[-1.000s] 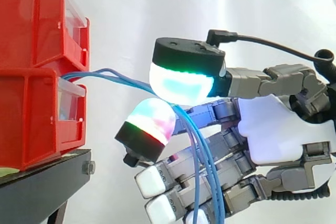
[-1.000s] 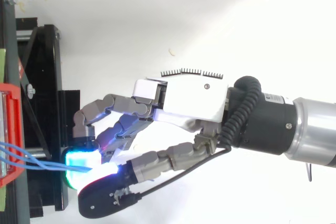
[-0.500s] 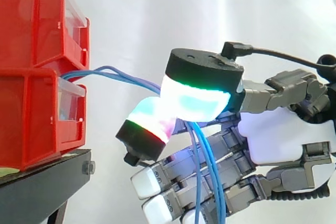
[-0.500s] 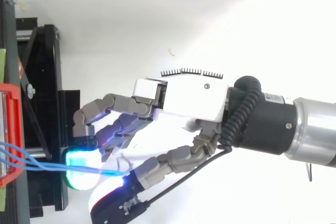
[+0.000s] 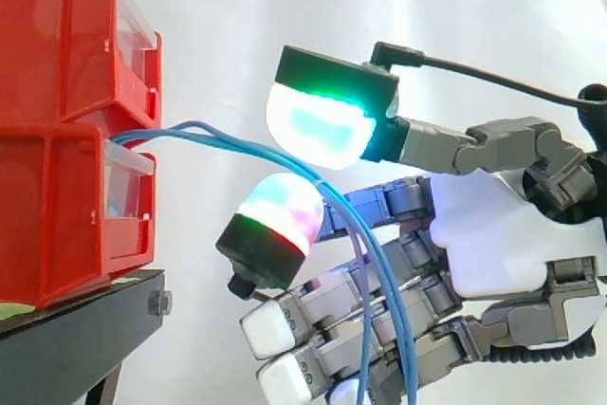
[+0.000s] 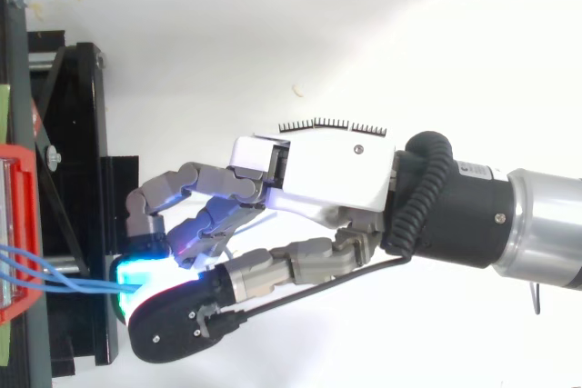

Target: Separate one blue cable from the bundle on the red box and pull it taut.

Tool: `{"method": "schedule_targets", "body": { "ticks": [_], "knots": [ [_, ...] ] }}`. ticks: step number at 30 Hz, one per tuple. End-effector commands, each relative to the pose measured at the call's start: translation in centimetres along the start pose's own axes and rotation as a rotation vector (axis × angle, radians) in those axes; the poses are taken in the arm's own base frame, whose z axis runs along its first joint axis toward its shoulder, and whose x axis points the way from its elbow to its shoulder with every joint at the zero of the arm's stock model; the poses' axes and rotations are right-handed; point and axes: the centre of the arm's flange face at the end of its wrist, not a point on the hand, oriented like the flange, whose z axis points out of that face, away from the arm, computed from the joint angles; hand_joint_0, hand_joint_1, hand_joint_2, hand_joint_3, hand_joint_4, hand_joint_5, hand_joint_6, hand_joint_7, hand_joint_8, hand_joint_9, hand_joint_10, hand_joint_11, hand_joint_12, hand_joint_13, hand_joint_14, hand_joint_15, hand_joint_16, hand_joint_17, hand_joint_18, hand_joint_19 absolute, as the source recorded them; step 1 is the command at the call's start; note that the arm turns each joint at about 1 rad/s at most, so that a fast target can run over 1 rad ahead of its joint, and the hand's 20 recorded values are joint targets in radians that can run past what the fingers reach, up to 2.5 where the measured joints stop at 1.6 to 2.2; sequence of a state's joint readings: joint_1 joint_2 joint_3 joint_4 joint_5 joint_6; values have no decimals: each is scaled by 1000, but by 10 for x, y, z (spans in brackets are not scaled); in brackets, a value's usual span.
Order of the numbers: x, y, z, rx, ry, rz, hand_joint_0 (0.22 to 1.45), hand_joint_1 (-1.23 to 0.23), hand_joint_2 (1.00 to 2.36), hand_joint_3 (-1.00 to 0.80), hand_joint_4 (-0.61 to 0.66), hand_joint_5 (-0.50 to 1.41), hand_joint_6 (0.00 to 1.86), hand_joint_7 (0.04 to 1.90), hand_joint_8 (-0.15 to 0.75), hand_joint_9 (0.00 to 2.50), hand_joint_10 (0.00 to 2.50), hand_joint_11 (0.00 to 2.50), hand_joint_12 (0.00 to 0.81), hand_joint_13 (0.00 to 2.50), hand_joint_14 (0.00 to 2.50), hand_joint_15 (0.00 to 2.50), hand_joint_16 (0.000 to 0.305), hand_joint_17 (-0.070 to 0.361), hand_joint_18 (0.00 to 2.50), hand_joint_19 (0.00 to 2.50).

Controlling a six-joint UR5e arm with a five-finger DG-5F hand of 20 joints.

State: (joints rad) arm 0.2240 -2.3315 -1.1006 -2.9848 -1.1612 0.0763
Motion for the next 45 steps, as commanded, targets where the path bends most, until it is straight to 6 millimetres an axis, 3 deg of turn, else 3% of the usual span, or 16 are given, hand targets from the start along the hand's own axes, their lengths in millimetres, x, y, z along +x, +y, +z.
{"method": "schedule_targets", "body": {
  "ticks": [1, 8, 14, 19, 24, 37, 40, 43, 45],
  "knots": [
    [0, -1, 0, 1, 0, 0, 499, -511, 1001, -477, 47, -139, 642, 1346, 257, 793, 15, 446, 360, 743, 14, 448, 60, 135, 561, 705],
    [0, -1, 0, 1, 0, 3, 524, -503, 1004, -391, 49, -132, 638, 1332, 275, 818, 14, 435, 377, 755, 14, 429, 64, 145, 588, 686],
    [0, 1, 0, -1, 5, 4, 585, -456, 1008, -206, 59, -127, 646, 1319, 275, 835, 13, 424, 379, 766, 14, 425, 65, 146, 596, 684],
    [1, 0, 0, 0, 5, 4, 609, -687, 1016, -144, 76, -131, 654, 1337, 264, 814, 15, 457, 346, 757, 14, 442, 58, 130, 582, 691],
    [1, 0, 0, 0, 5, 4, 637, -791, 1014, -114, 101, -147, 688, 1271, 261, 784, 15, 468, 348, 757, 14, 438, 59, 132, 595, 671],
    [0, 0, 0, -3, 0, 3, 707, -884, 1018, -149, 46, -175, 755, 1230, 227, 723, 15, 466, 320, 716, 15, 426, 55, 123, 568, 657],
    [0, 1, 1, -4, 0, 2, 700, -912, 1017, -252, 41, -179, 760, 1230, 225, 700, 15, 459, 319, 704, 15, 424, 54, 122, 569, 640],
    [1, 3, 1, -6, 0, 3, 642, -922, 1000, -500, 43, -183, 763, 1218, 222, 700, 15, 468, 318, 704, 15, 428, 54, 122, 563, 657],
    [1, 3, 1, -6, 5, 3, 591, -902, 1000, -500, 50, -182, 763, 1213, 226, 706, 15, 469, 320, 702, 15, 430, 55, 123, 560, 664]
  ]
}}
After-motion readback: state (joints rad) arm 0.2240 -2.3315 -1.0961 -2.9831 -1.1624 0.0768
